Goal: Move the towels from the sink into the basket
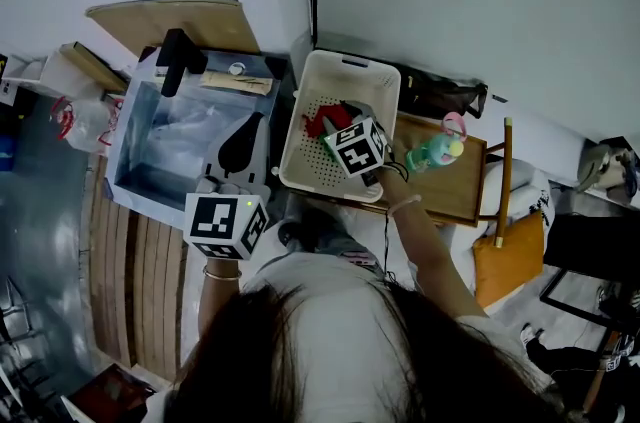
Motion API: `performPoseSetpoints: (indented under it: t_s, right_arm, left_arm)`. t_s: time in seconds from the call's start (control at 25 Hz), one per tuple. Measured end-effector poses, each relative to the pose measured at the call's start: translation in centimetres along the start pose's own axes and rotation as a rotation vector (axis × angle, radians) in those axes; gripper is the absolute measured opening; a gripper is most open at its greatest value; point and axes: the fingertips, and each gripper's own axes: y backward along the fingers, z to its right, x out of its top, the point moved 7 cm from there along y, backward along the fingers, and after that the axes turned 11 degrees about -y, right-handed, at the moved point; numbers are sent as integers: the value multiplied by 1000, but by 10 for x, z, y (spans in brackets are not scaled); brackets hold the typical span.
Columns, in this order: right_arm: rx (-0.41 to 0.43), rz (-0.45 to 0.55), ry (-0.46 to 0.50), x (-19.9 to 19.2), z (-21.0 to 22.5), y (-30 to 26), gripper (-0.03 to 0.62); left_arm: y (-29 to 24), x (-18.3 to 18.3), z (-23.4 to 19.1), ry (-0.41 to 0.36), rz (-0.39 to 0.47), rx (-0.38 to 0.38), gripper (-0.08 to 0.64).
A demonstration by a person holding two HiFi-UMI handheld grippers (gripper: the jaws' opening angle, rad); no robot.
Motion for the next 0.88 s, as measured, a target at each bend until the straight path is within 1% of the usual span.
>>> performPoseSetpoints:
  t_s: [0.2, 0.44, 0.6, 0.72, 0.88]
  right_arm:
    - [25, 134, 1, 37, -19, 34, 177]
    - [79, 302, -8, 79, -37, 72, 112]
    - [97, 395, 10, 102, -47, 95, 68]
    - [124, 436, 22, 115, -54, 102, 46]
    - [174, 469, 2, 126, -61, 109, 28]
  left_arm:
    - [-2, -1, -11, 5, -1, 34, 17]
    - [-1, 0, -23, 9, 4, 85, 17]
    - [0, 2, -29, 5, 12, 121, 16]
    - [3, 4, -35, 4, 21, 160, 17]
    - [11, 4, -41, 5, 21, 214, 17]
